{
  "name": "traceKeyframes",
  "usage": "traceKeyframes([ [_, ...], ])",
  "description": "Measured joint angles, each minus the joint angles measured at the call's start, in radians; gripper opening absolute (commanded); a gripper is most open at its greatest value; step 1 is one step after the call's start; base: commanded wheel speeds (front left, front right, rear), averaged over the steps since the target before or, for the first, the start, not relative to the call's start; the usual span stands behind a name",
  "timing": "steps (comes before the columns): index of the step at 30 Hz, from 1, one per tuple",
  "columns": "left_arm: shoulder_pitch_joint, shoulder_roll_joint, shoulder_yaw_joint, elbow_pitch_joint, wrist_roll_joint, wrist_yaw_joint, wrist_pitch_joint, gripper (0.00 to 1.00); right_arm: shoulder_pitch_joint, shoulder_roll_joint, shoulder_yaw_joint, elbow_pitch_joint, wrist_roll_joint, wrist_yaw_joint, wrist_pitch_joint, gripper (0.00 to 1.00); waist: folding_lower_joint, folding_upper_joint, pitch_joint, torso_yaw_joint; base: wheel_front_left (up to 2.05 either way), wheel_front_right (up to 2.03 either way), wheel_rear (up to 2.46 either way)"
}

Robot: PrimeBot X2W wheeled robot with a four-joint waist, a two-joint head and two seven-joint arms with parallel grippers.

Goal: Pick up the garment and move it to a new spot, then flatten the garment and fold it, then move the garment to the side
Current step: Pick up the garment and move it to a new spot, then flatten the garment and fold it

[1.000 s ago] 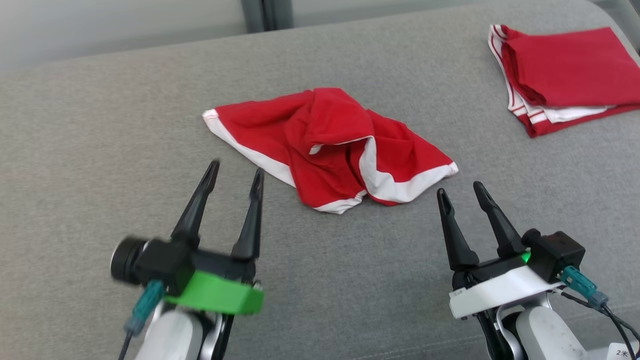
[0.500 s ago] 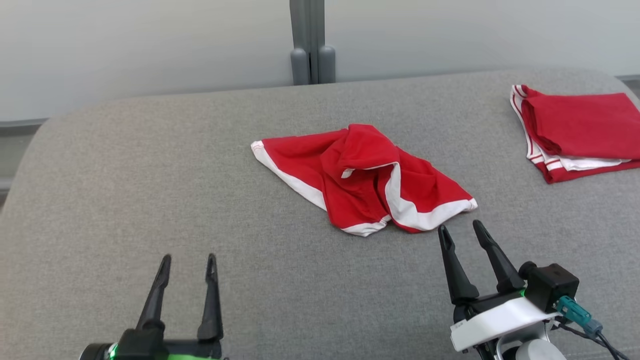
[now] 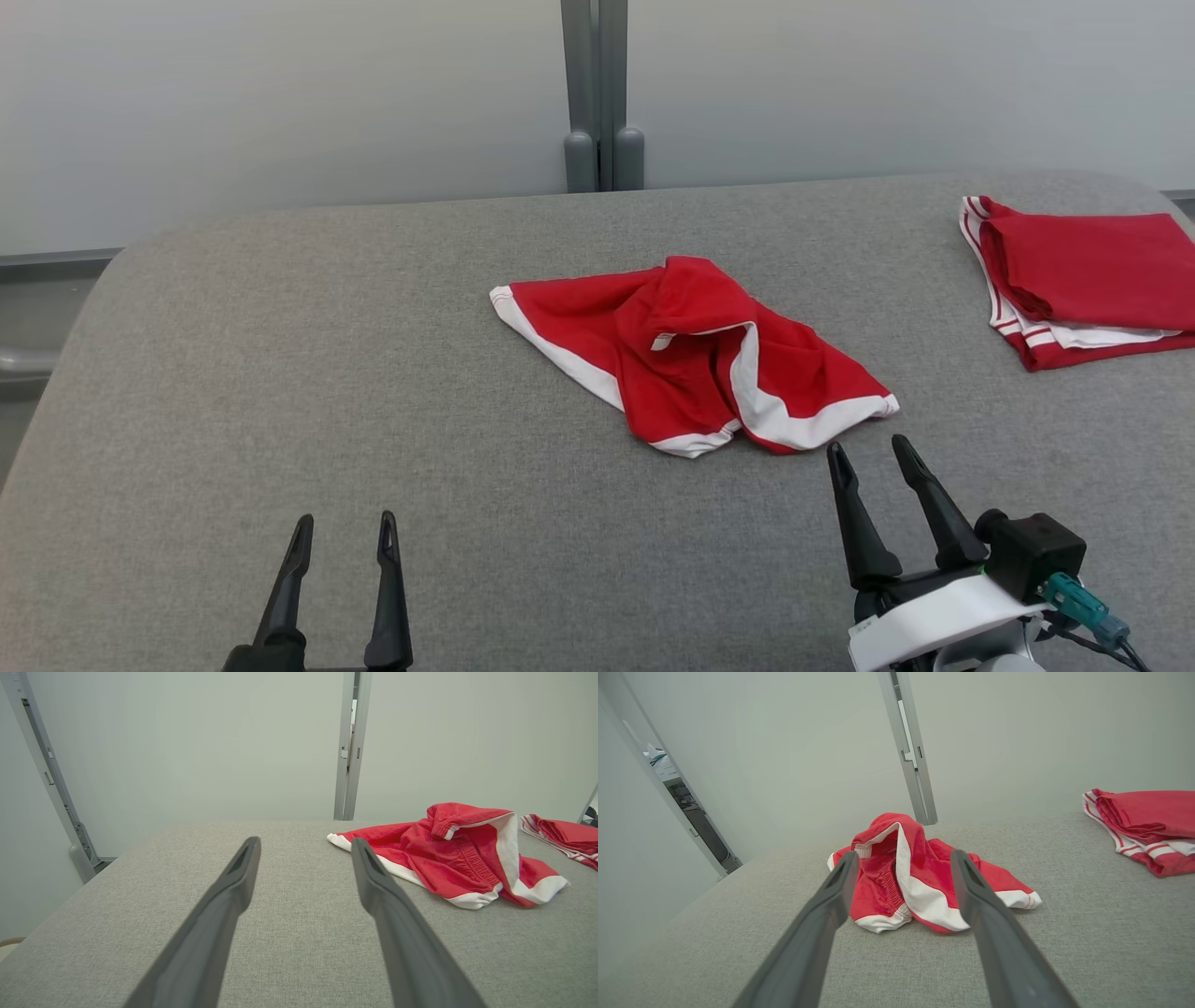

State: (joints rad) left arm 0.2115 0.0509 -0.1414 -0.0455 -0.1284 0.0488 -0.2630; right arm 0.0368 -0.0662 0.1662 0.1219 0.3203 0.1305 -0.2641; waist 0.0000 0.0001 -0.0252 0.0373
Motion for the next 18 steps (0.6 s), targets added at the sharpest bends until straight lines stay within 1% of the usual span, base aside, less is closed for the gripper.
traceKeyframes([
  [11, 0.000, 0.000, -0.016, -0.001, 0.016, 0.004, 0.000, 1.00, 0.001, 0.000, 0.005, 0.003, -0.011, 0.000, 0.000, 1.00, 0.0000, 0.0000, 0.001, 0.018, 0.00, 0.00, 0.00],
  [18, -0.001, 0.000, -0.016, -0.002, 0.023, 0.004, 0.000, 1.00, 0.003, -0.002, 0.005, 0.002, -0.050, 0.000, 0.000, 1.00, 0.0000, 0.0000, -0.004, 0.019, 0.00, 0.00, 0.00],
])
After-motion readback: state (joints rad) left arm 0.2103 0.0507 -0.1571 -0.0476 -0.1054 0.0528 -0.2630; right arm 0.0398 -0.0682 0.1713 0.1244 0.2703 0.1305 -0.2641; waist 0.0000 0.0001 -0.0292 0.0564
